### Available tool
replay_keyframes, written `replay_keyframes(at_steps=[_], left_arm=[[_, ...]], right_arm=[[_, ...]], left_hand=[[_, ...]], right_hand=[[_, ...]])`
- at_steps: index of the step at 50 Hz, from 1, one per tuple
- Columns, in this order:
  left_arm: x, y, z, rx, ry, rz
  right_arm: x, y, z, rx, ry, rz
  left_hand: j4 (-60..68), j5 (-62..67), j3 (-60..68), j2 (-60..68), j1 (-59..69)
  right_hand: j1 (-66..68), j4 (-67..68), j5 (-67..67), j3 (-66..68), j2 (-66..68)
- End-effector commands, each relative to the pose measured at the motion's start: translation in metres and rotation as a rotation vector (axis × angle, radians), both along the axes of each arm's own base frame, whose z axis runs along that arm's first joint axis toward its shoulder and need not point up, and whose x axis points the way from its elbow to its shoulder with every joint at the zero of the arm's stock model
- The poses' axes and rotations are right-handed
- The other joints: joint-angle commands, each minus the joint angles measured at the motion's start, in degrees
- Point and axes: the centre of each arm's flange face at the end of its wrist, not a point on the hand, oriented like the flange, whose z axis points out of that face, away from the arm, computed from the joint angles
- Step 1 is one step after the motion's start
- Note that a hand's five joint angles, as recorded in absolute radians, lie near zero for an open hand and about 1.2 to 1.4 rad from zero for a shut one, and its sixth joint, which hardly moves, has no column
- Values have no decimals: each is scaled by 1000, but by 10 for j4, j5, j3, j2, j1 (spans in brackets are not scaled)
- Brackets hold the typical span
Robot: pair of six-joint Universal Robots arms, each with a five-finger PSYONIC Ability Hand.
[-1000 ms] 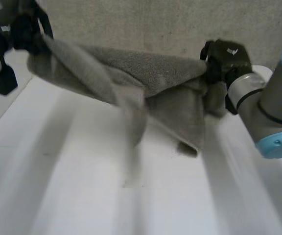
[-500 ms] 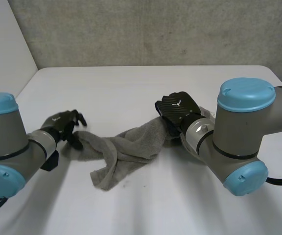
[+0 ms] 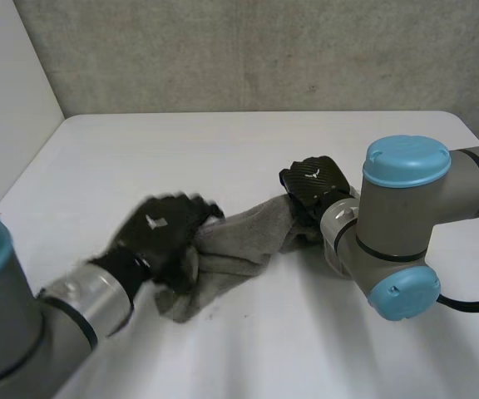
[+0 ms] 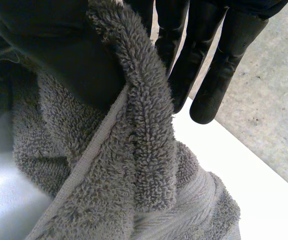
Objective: Fold the laundry
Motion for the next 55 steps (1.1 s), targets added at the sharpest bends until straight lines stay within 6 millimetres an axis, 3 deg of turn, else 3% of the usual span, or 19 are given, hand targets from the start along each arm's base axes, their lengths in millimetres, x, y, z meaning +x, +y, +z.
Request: replay_keyframes(at_steps=[1,10,25,37,39,41,49,53,55], left_arm=[[-8,18,-37,-47,-228,-141],[-12,12,-53,-78,-254,-145],[-3,-34,-81,-108,-351,43],[0,-47,-92,-112,-409,53],[1,-50,-88,-125,-403,62],[2,-51,-83,-134,-397,69],[3,-51,-38,-243,-318,113],[1,-47,-23,-279,-291,114],[2,-43,-6,-319,-262,121]], right_arm=[[-1,2,0,3,1,3],[-1,3,-2,10,7,6],[-2,4,-4,14,12,7],[-2,4,-6,6,33,13],[-2,3,-6,3,32,13],[-2,2,-5,1,32,11],[-9,-5,8,-40,48,-8],[-10,-3,14,-49,59,-3],[-14,2,19,-45,119,10]], left_hand=[[156,155,155,156,155],[208,207,208,208,207],[198,197,198,198,197],[230,229,230,230,229],[531,530,531,531,530],[582,581,582,582,581],[583,582,583,583,582],[583,582,583,583,582],[583,582,583,583,582]], right_hand=[[250,115,140,118,127],[250,115,140,118,127],[250,115,140,118,127],[250,115,140,118,127],[250,115,140,118,127],[250,115,140,118,127],[250,115,140,118,127],[250,115,140,118,127],[250,115,140,118,127]])
